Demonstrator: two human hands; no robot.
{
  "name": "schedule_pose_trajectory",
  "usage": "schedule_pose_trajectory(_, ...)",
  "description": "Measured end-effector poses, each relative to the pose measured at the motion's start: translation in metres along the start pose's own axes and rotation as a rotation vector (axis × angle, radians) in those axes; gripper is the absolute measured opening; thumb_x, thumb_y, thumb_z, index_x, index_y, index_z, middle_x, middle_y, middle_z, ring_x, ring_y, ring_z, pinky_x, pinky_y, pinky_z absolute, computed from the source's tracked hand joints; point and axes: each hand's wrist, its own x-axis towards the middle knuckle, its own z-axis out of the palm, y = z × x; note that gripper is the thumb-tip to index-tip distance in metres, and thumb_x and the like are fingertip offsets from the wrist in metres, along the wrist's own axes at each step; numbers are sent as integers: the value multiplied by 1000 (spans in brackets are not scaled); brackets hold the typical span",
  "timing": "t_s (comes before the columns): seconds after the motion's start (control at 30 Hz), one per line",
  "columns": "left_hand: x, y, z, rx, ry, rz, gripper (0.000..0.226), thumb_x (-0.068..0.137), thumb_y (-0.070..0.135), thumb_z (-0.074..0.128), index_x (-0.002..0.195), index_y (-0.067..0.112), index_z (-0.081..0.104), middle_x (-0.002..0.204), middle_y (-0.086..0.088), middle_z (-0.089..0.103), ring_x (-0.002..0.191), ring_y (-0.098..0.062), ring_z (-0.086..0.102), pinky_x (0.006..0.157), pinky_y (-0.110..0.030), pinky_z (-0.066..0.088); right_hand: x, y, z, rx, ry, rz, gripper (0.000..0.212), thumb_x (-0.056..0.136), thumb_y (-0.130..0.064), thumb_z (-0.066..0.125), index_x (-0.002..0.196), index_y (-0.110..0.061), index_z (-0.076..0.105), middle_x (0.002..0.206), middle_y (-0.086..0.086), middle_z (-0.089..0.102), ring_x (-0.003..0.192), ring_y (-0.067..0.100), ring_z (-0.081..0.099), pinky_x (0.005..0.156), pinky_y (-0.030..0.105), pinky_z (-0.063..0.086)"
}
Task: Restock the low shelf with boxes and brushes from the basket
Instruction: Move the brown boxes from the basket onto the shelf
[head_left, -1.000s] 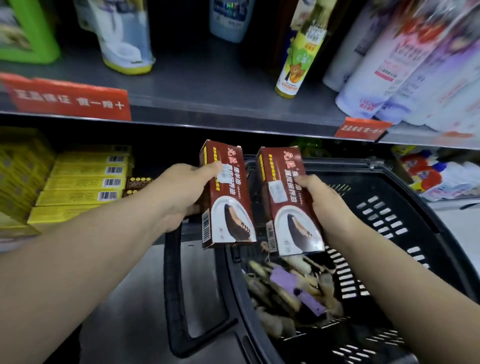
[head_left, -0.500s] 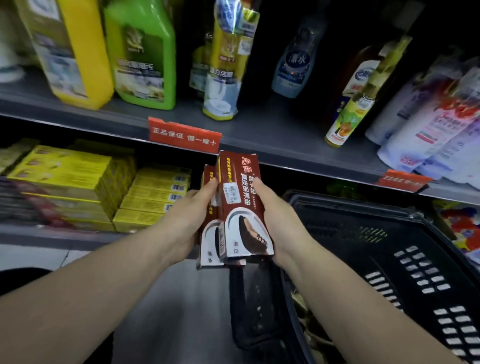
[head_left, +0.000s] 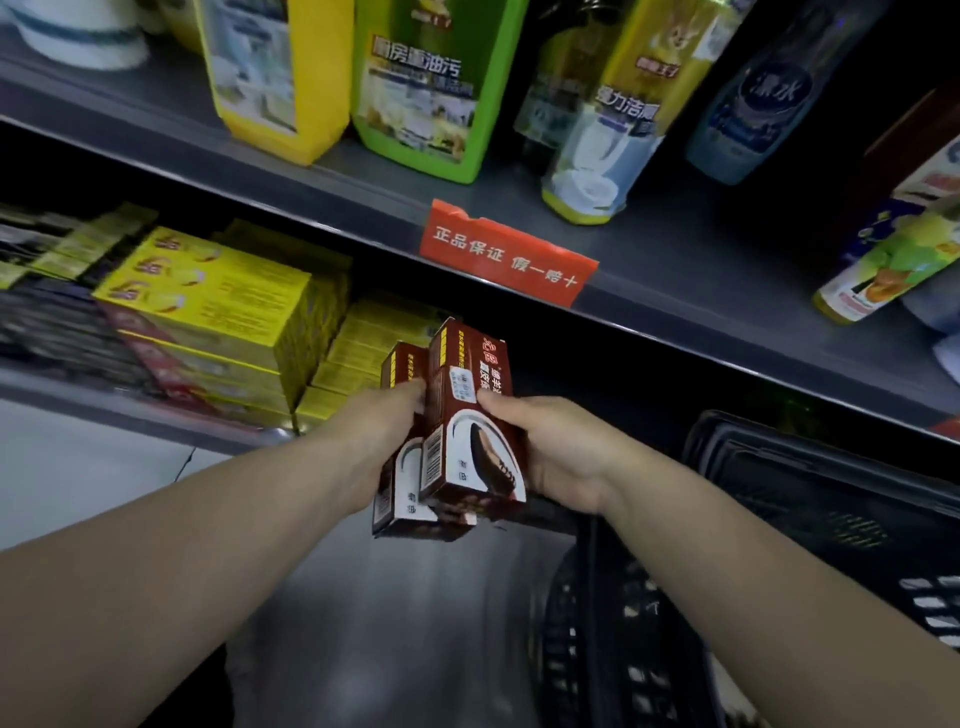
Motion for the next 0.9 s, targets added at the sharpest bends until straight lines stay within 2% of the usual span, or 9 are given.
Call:
schedule_pose_trajectory(0.13,16,0,-10,-22,94,45,29,95,35,52,94,8,63,86,-14,70,84,-32,68,87,-48,52,38,-16,-7,-85,95,21,28,93,-32,55,89,-8,67,97,15,71,87,29,66,89,44,52)
schedule_pose_trajectory(0.23,26,2,-14,4,159,105,24,94,32,55,75,16,54,77,-7,66,79,-29,67,80,-43,54,70,-28,-27,-219,215,-27,25,96,-28,50,93,-9,66,106,17,68,83,27,65,87,40,50)
schedule_pose_trajectory(0.33,31,7,-18,7,198,162,24,93,26,57,71,20,50,67,-1,62,52,-15,62,49,-25,50,105,-30,-54,-843,364,-125,42,96,-31,46,131,-6,45,124,16,57,103,29,58,91,34,47)
schedule_pose_trajectory(0.37,33,7,-19,8,205,176,22,92,25,58,72,20,50,69,-1,62,54,-15,62,50,-25,49,114,-29,-63,-1090,410,-176,46,97,-30,45,136,-8,37,126,17,55,106,31,56,87,32,45)
schedule_pose_trajectory(0.43,37,7,-22,19,209,190,16,92,24,59,78,19,53,77,-4,64,68,-22,64,68,-32,52,133,-26,-79,-1297,444,-245,47,97,-24,45,140,-11,31,129,18,50,109,34,53,82,32,41)
schedule_pose_trajectory(0.53,42,7,-26,42,202,201,12,91,25,60,94,15,54,84,-5,66,76,-24,65,76,-38,52,158,-21,-97,-1276,432,-219,47,98,-18,42,143,-15,30,139,17,41,118,32,46,91,31,38)
schedule_pose_trajectory(0.67,46,4,-27,73,153,201,15,90,27,61,97,18,51,94,-7,68,85,-26,66,83,-42,53,178,-10,-100,-1245,239,-122,51,97,-15,47,145,-20,30,146,12,37,127,30,41,94,26,36)
schedule_pose_trajectory(0.77,49,3,-27,52,121,194,19,90,27,61,103,18,51,95,-7,68,82,-23,66,71,-36,53,190,0,-96,-1317,159,-107,55,98,-19,47,146,-30,25,148,9,32,128,29,40,101,32,38)
schedule_pose_trajectory(0.9,51,6,-26,10,141,194,11,90,27,61,90,20,52,85,-4,66,74,-19,65,64,-31,52,200,6,-94,-1311,95,-89,52,101,-21,39,148,-32,20,150,7,31,130,26,40,103,33,38)
